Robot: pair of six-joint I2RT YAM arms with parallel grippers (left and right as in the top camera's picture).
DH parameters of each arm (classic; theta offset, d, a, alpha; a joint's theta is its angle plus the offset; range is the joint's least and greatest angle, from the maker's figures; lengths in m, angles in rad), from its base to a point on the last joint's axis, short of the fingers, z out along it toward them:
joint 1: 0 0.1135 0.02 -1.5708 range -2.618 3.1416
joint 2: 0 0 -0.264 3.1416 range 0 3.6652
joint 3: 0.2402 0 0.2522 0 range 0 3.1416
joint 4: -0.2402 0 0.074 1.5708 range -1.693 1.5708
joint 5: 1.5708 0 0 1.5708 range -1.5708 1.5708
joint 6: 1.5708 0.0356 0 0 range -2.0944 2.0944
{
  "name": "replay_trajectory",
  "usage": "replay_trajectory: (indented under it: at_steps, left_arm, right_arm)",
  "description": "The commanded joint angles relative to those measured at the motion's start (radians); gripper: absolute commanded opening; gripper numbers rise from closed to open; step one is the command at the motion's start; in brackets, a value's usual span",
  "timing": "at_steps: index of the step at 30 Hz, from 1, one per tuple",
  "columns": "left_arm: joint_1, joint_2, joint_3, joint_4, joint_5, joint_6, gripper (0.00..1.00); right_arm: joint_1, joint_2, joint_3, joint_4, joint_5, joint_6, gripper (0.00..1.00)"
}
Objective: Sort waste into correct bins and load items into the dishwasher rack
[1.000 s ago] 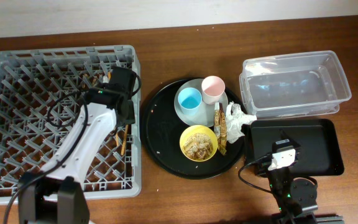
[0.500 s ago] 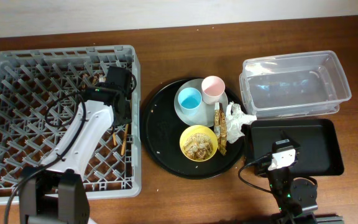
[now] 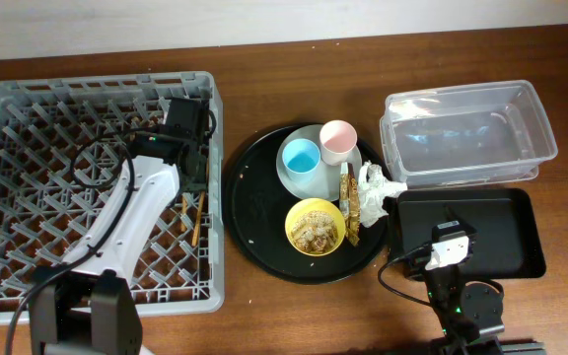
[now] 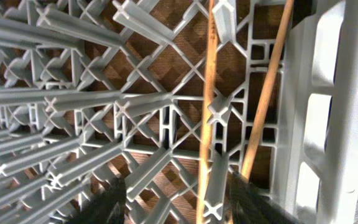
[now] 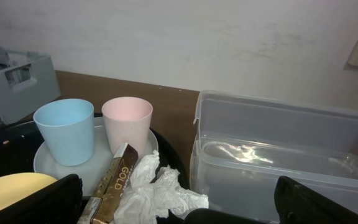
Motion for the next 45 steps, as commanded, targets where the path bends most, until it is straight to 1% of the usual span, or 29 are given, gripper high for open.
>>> replay_trajectory:
  at_steps: [1, 3, 4, 6, 7, 9, 12, 18, 20, 26, 29, 35, 38, 41, 45]
  left_arm:
    - [0.002, -0.016, 0.018, -0.011, -0.013, 0.011, 0.56]
    - [0.002, -0.040, 0.023, -0.036, -0.002, 0.010, 0.56]
    - [0.002, -0.063, 0.034, -0.055, 0.040, 0.011, 0.56]
    - [0.002, -0.124, 0.054, -0.076, 0.152, 0.011, 0.57]
    - [0.002, -0.191, 0.056, -0.076, 0.273, 0.011, 0.59]
    - [0.002, -0.267, 0.056, -0.077, 0.435, 0.011, 0.63]
    - [-0.007, -0.290, 0.056, -0.092, 0.507, 0.011, 0.64]
    - [-0.105, -0.281, -0.008, -0.091, 0.507, 0.010, 0.64]
    - [-0.145, -0.281, -0.034, -0.081, 0.507, -0.009, 0.64]
    - [-0.278, -0.279, -0.116, 0.010, 0.500, -0.056, 0.64]
    - [-0.328, -0.275, -0.157, 0.066, 0.443, -0.112, 0.64]
    - [-0.348, -0.224, -0.239, 0.169, 0.423, -0.126, 0.64]
    - [-0.348, -0.167, -0.244, 0.194, 0.402, -0.126, 0.64]
    - [-0.348, -0.120, -0.244, 0.220, 0.346, -0.127, 0.65]
    - [-0.348, -0.068, -0.244, 0.265, 0.340, -0.161, 0.64]
  right_arm:
    - [0.005, -0.006, -0.005, -0.004, -0.006, -0.006, 0.99]
    - [0.005, -0.006, -0.005, -0.004, -0.006, -0.006, 0.99]
    - [0.005, -0.006, -0.005, -0.004, -0.006, -0.006, 0.99]
    - [0.005, -0.006, -0.005, -0.004, -0.006, -0.006, 0.99]
    - [0.005, -0.006, -0.005, -0.004, -0.006, -0.006, 0.99]
    - [0.005, -0.006, -0.005, -0.003, -0.006, -0.006, 0.99]
    - [0.005, -0.006, -0.005, -0.004, -0.006, -0.006, 0.99]
    - [0.005, -0.006, -0.005, -0.004, -0.006, -0.006, 0.99]
    - [0.005, -0.006, -0.005, -0.004, -0.006, -0.006, 0.99]
    - [0.005, -0.006, -0.005, -0.004, -0.006, -0.006, 0.99]
    - [0.005, -0.006, -0.005, -0.004, -0.006, -0.006, 0.98]
    - [0.005, -0.006, -0.005, -0.004, -0.006, -0.006, 0.99]
    - [0.005, -0.006, -0.005, -0.004, -0.006, -0.006, 0.99]
    - [0.005, -0.006, -0.005, -0.004, -0.006, -0.006, 0.99]
    - [0.005, -0.006, -0.005, -0.004, -0.006, -0.006, 0.99]
